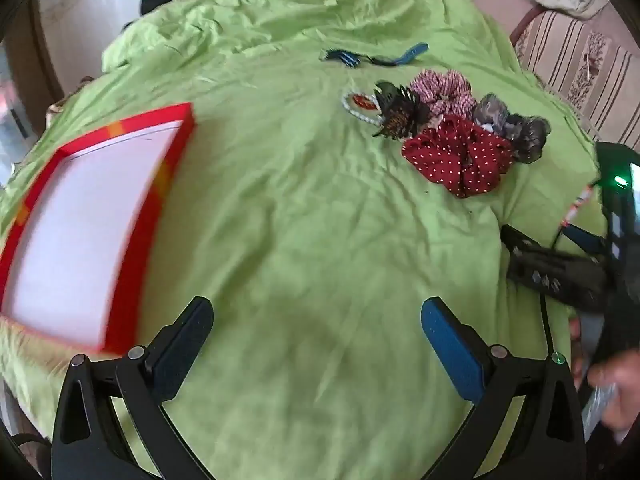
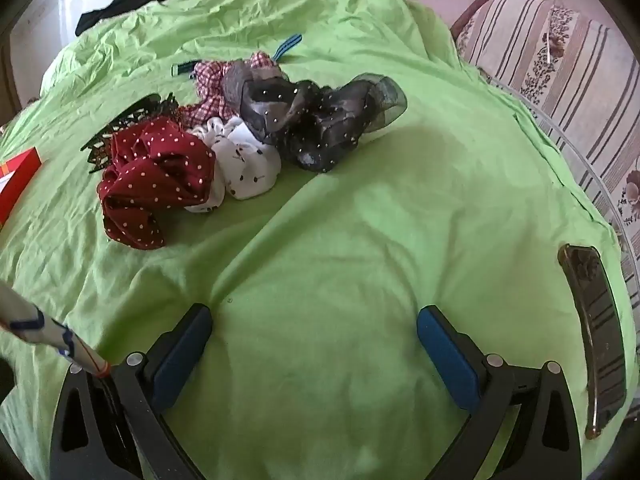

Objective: Organize jewelry
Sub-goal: 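Move the left tool toward the pile of scrunchies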

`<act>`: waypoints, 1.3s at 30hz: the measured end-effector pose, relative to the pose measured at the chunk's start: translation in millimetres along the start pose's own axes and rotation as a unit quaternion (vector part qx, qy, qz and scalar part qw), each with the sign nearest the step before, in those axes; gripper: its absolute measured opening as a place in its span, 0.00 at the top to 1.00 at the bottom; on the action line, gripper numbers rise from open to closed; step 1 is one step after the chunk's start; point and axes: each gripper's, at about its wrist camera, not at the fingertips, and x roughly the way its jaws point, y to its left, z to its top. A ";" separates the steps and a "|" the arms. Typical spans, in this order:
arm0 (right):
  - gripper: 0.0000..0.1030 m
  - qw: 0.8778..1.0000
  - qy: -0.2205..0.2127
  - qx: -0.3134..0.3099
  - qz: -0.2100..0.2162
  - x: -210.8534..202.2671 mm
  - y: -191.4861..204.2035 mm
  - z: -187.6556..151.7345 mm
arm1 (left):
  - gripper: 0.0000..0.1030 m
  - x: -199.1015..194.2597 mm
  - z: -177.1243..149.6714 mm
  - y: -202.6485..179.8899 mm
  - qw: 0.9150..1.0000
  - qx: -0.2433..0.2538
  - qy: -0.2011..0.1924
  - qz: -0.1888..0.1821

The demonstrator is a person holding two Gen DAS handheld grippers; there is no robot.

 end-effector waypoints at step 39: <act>0.03 0.983 -0.177 0.015 0.056 -176.1 -43.8 39.7 | 0.00 -154.7 51.5 -13.9 0.987 0.047 -0.139 0.065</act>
